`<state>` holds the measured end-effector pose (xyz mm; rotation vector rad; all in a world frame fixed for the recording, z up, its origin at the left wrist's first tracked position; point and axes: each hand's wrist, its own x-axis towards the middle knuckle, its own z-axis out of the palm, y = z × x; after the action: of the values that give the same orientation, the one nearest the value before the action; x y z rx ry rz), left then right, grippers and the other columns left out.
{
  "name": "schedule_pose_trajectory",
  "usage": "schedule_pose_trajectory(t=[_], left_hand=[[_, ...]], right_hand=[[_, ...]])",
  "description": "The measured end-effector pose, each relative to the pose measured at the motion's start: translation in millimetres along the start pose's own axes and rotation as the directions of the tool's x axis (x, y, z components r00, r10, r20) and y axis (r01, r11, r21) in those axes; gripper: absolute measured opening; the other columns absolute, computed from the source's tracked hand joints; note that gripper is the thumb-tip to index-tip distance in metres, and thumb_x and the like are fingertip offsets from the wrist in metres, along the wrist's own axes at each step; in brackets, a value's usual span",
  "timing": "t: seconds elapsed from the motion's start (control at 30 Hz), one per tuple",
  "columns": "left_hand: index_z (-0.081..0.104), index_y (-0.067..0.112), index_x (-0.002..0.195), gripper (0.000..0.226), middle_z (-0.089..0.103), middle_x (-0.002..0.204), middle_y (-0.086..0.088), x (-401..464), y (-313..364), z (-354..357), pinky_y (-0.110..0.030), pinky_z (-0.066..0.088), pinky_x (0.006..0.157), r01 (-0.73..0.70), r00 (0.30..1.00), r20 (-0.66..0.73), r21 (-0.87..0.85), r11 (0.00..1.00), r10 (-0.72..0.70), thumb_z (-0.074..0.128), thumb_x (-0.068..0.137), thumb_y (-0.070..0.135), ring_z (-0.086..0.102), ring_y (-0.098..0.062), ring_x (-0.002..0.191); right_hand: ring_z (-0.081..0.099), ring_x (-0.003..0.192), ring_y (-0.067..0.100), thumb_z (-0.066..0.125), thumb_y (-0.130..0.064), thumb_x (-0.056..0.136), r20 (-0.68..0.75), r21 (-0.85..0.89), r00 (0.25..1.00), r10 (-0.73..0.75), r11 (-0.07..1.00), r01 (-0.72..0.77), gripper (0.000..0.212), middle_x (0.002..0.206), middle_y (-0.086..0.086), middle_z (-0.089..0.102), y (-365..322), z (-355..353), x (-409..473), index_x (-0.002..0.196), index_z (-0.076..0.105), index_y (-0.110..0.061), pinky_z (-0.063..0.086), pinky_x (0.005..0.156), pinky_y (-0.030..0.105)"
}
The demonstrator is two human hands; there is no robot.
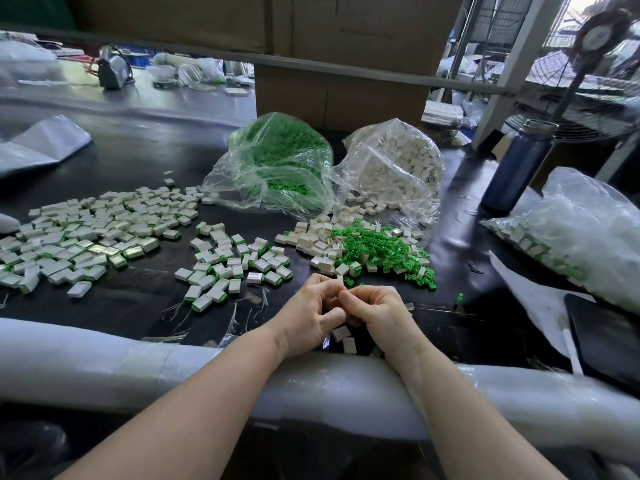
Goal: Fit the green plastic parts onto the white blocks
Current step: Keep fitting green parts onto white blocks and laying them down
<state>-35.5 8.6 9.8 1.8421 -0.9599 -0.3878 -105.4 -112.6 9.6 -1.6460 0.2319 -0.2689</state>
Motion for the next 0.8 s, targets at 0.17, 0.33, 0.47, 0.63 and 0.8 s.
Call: schedule_pose_trajectory(t=[0.17, 0.33, 0.47, 0.63, 0.8], left_hand=[[0.057, 0.021, 0.087, 0.02, 0.044, 0.105, -0.004, 0.4, 0.6, 0.3, -0.015, 0.042, 0.082, 0.004, 1.0, 0.003, 0.013, 1.0, -0.004, 0.056, 0.084, 0.001, 0.049, -0.011, 0.086], [0.057, 0.02, 0.087, 0.018, 0.043, 0.106, -0.004, -0.4, 1.7, -0.2, -0.02, 0.043, 0.084, 0.01, 1.0, 0.011, 0.015, 1.0, -0.01, 0.056, 0.084, 0.002, 0.049, -0.013, 0.087], [0.058, 0.019, 0.088, 0.017, 0.044, 0.106, -0.004, -1.0, 2.3, -0.3, -0.022, 0.043, 0.084, 0.011, 1.0, 0.013, 0.018, 1.0, -0.012, 0.057, 0.084, 0.003, 0.049, -0.013, 0.087], [0.061, 0.007, 0.096, 0.013, 0.044, 0.105, -0.005, -0.9, 2.1, -0.6, -0.025, 0.046, 0.088, 0.021, 1.0, -0.003, 0.017, 1.0, -0.021, 0.055, 0.085, 0.002, 0.05, -0.012, 0.087], [0.06, 0.01, 0.098, 0.008, 0.044, 0.106, -0.005, -1.5, 1.9, -1.3, -0.02, 0.049, 0.078, 0.019, 0.998, -0.053, -0.051, 0.999, -0.022, 0.057, 0.091, 0.011, 0.056, -0.02, 0.086]], right_hand=[[0.042, 0.044, 0.002, 0.058, -0.005, 0.088, -0.014, -0.018, 1.0, -0.001, 1.0, 0.001, 0.018, 0.047, -0.004, 0.054, -1.3, -0.2, -0.1, 0.076, 0.07, 0.002, 0.036, 0.046, 0.014], [0.042, 0.043, 0.002, 0.059, -0.004, 0.088, -0.022, -0.026, 1.0, 0.009, 1.0, -0.009, 0.017, 0.047, -0.003, 0.053, -2.0, -0.4, -0.1, 0.076, 0.07, 0.002, 0.036, 0.045, 0.014], [0.04, 0.042, 0.002, 0.059, -0.005, 0.088, -0.028, -0.031, 1.0, 0.008, 0.999, -0.009, 0.019, 0.044, -0.006, 0.051, -1.9, -0.5, -0.6, 0.072, 0.069, -0.001, 0.034, 0.044, 0.014], [0.046, 0.044, 0.003, 0.059, -0.008, 0.089, -0.02, -0.003, 1.0, 0.005, 1.0, -0.005, 0.022, 0.047, -0.004, 0.056, -2.9, 1.0, -2.1, 0.069, 0.069, -0.004, 0.038, 0.046, 0.014], [0.061, 0.063, 0.023, 0.055, -0.021, 0.091, -0.038, 0.051, 0.999, -0.008, 0.999, 0.01, 0.027, 0.068, 0.016, 0.065, -2.9, 2.9, -0.6, 0.077, 0.068, -0.001, 0.052, 0.059, 0.029]])
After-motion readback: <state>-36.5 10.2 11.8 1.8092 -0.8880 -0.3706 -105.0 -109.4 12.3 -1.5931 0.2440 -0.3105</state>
